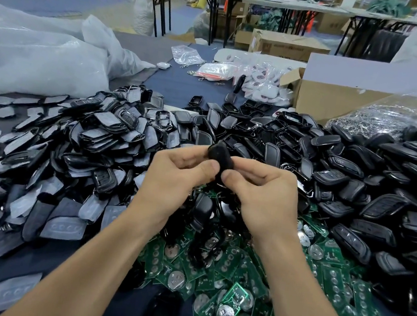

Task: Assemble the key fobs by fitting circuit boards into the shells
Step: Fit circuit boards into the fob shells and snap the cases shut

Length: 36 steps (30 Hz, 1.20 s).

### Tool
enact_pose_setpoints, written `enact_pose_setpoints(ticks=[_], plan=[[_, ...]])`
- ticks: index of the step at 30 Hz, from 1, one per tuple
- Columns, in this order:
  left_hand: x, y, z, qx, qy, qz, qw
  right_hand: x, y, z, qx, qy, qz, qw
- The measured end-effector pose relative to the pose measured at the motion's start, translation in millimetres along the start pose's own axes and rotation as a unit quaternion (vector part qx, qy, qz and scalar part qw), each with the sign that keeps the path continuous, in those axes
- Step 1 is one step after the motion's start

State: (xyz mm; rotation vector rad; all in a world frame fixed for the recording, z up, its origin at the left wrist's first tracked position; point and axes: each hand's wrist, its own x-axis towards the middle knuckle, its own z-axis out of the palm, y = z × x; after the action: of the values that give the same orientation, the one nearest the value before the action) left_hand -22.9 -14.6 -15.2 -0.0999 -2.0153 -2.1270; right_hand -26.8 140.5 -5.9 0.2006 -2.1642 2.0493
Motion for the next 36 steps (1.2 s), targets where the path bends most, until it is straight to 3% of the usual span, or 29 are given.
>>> enact_pose_setpoints(ticks=[2, 9, 14, 20, 22, 25, 27, 29, 31, 34, 36], plan=[[-1.0, -0.2, 3.9, -0.040, -0.020, -0.042, 0.998, 0.4, -1.2, 2.2, 0.098, -0.021, 0.058, 0.993], [-2.9, 6.8, 16.4, -0.158, 0.031, -0.112, 0.981, -3.3, 2.2, 14.1, 0.189, -0.062, 0.163, 0.966], [-5.4, 5.5, 13.2, -0.114, 0.071, -0.106, 0.985, -4.1, 9.0, 15.2, 0.177, -0.091, 0.169, 0.965], [-5.6, 5.5, 14.1, -0.070, 0.059, -0.104, 0.990, 1.1, 8.1, 9.5, 0.123, -0.107, 0.189, 0.968], [-5.8, 7.2, 15.1, -0.059, 0.059, -0.080, 0.993, 8.4, 2.0, -7.0, 0.142, -0.072, 0.193, 0.968], [-6.2, 9.7, 11.8, -0.051, 0.076, -0.047, 0.995, 20.4, -7.8, -47.0, 0.376, 0.018, 0.111, 0.920], [-5.3, 9.5, 9.6, -0.042, 0.087, -0.045, 0.994, 26.0, -7.2, -62.7, 0.402, 0.081, 0.073, 0.909], [-4.8, 9.6, 9.2, -0.030, 0.094, -0.050, 0.994, 29.7, 0.5, -62.0, 0.247, 0.163, 0.075, 0.952], [-5.3, 7.3, 7.5, -0.010, 0.101, -0.050, 0.994, 27.0, 7.0, -56.2, -0.057, 0.203, 0.066, 0.975], [-4.5, 4.6, 4.9, 0.003, 0.106, -0.046, 0.993, 20.8, 12.1, -52.8, -0.391, 0.106, 0.060, 0.912], [-3.0, 3.6, 3.7, 0.016, 0.108, -0.046, 0.993, 19.9, 11.4, -51.0, -0.497, 0.061, 0.082, 0.862]])
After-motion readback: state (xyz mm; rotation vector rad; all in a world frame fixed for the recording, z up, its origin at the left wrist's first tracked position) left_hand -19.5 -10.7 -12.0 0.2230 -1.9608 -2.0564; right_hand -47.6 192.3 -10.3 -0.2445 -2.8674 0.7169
